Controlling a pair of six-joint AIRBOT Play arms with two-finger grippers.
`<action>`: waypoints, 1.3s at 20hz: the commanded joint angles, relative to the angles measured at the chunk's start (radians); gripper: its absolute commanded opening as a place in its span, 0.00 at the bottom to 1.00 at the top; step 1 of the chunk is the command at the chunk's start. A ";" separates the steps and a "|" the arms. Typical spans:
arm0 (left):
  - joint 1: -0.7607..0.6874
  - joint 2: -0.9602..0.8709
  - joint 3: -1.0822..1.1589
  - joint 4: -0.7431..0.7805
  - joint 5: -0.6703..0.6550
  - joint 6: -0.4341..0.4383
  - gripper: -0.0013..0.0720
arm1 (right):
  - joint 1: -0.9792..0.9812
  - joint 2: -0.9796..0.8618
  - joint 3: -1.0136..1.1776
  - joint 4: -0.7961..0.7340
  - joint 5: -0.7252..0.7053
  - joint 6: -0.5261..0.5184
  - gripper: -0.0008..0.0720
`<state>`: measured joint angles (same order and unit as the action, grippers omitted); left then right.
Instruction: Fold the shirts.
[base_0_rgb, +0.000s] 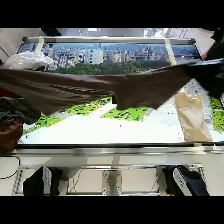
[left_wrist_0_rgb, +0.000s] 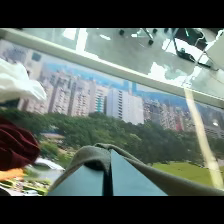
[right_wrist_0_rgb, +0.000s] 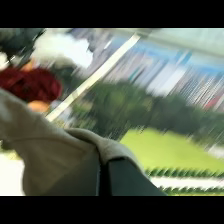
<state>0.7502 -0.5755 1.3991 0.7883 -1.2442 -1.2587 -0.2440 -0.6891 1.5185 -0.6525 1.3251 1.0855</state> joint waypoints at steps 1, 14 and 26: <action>0.020 -0.063 0.293 0.056 -0.087 0.028 0.03 | 0.001 0.059 0.210 -0.126 -0.063 0.055 0.04; -0.516 -0.785 0.392 0.363 -0.117 0.059 0.03 | 0.093 -0.688 0.253 -0.221 0.008 0.100 0.04; -0.692 -1.228 0.392 0.712 0.277 -0.107 0.04 | 0.195 -1.165 0.254 -0.339 -0.442 0.167 0.04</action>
<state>0.0719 -1.7618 1.7897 1.4357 -1.0237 -1.3304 -0.0547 -1.8103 1.7714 -0.9833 0.9646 1.2381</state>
